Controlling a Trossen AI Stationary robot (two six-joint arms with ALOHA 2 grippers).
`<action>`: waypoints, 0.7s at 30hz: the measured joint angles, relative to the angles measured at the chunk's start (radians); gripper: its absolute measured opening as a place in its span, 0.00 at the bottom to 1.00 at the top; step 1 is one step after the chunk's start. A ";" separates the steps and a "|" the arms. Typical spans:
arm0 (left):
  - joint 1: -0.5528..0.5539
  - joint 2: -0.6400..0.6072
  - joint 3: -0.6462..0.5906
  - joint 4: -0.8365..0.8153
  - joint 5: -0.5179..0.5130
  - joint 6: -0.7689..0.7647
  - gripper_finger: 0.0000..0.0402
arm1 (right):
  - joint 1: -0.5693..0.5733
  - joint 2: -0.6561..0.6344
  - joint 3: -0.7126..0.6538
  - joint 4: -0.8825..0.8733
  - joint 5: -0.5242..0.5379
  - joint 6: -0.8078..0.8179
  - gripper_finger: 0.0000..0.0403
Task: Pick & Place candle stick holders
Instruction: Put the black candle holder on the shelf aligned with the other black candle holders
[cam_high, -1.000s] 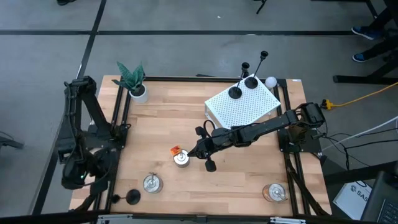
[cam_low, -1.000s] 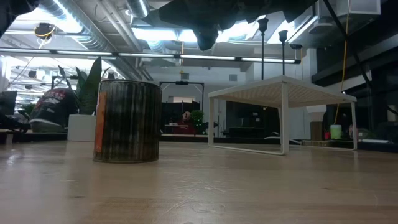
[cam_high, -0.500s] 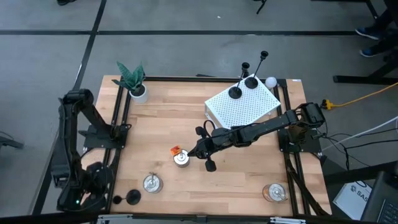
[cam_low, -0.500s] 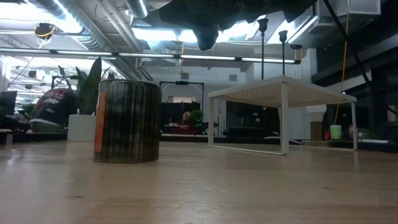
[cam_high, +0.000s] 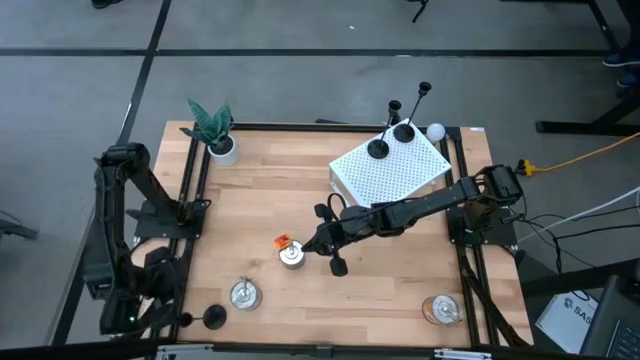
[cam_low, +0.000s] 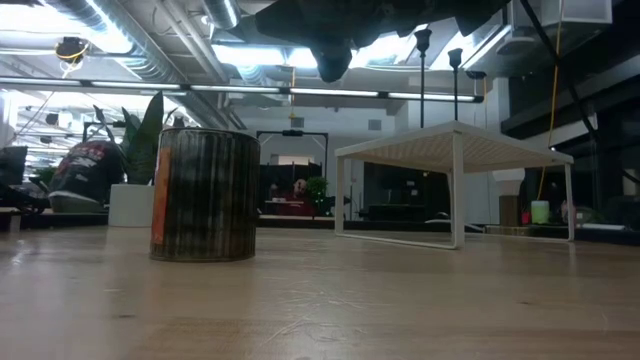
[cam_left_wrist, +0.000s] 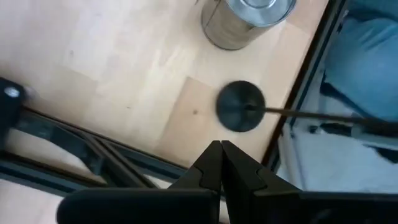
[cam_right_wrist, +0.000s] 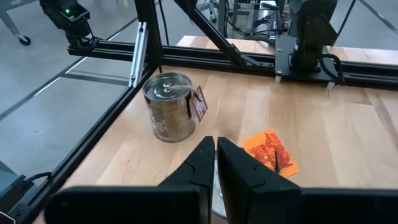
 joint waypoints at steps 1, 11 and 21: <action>0.002 0.005 -0.001 -0.009 0.002 0.016 0.00 | 0.000 0.000 0.000 0.000 0.000 0.004 0.06; 0.003 0.002 -0.002 -0.041 0.049 0.031 0.00 | 0.000 0.000 0.000 0.001 0.000 0.002 0.06; 0.026 0.003 -0.002 0.036 0.057 0.086 0.00 | 0.000 0.000 0.000 0.001 0.000 0.001 0.06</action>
